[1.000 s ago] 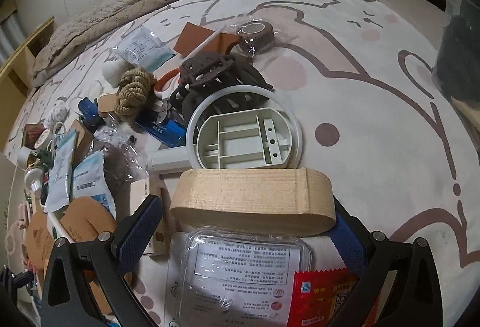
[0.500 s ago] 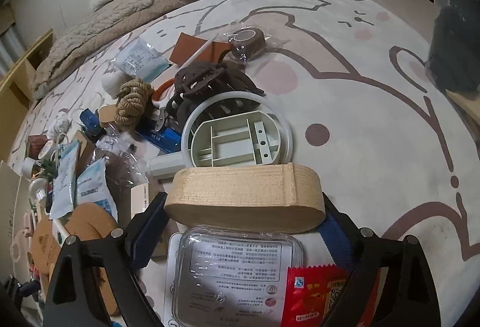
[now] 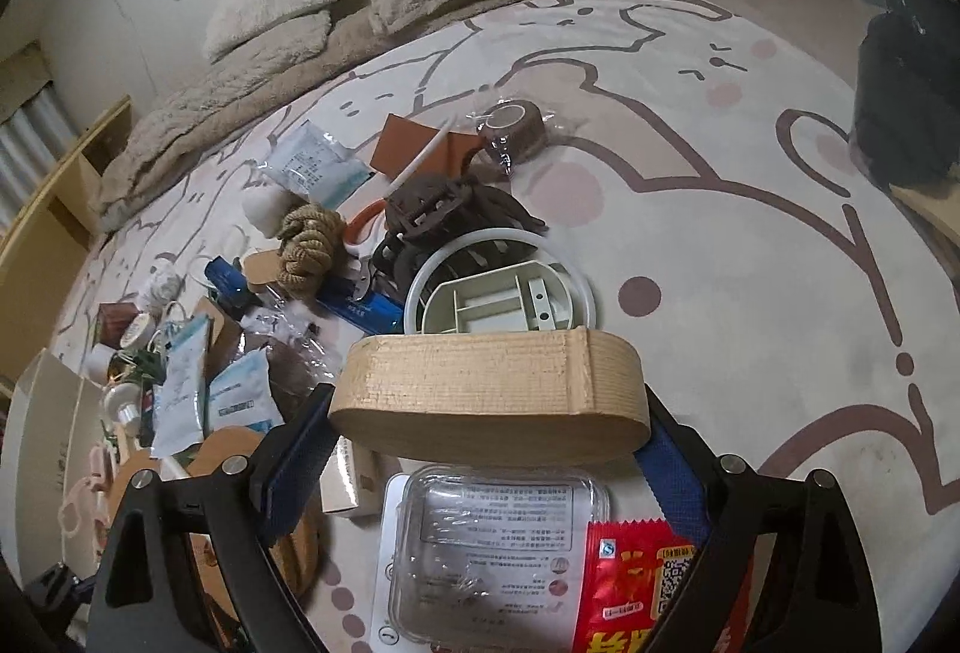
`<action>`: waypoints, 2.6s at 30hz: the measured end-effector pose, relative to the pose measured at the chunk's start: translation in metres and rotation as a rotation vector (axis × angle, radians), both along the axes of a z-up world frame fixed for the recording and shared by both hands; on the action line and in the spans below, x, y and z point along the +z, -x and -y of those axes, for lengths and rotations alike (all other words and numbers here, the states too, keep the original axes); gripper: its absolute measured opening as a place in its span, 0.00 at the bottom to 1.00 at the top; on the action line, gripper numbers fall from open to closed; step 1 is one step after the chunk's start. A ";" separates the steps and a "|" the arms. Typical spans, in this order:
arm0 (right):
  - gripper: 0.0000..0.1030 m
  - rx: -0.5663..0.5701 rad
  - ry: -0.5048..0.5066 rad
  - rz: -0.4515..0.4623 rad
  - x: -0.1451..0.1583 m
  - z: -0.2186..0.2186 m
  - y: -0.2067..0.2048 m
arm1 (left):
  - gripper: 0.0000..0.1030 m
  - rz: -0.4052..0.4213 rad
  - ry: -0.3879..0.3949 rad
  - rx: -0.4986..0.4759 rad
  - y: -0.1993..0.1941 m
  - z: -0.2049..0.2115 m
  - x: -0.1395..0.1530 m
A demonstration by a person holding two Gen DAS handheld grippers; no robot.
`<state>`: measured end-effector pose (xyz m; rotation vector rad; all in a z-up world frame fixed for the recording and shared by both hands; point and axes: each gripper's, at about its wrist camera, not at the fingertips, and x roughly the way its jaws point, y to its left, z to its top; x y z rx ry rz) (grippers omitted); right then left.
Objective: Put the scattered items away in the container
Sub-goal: 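Lift the wooden oval block up with the right tool, then grasp the tan curved wooden piece with the left tool while the right tool holds the oval block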
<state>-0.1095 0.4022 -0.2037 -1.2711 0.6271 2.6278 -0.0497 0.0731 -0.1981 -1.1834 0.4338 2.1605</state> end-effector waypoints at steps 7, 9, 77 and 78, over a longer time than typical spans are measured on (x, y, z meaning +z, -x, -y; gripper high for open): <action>0.90 -0.013 0.039 -0.020 0.003 -0.004 -0.005 | 0.90 0.050 0.003 0.060 0.012 0.008 -0.009; 0.91 -0.012 0.044 -0.027 0.005 -0.004 -0.006 | 0.90 0.051 0.003 0.057 0.013 0.007 -0.010; 0.91 0.109 0.118 -0.379 0.082 0.020 -0.067 | 0.82 -0.044 0.097 -0.041 -0.001 -0.012 -0.013; 0.91 0.112 0.114 -0.384 0.084 0.022 -0.068 | 0.81 -0.045 0.096 -0.039 0.000 -0.011 -0.013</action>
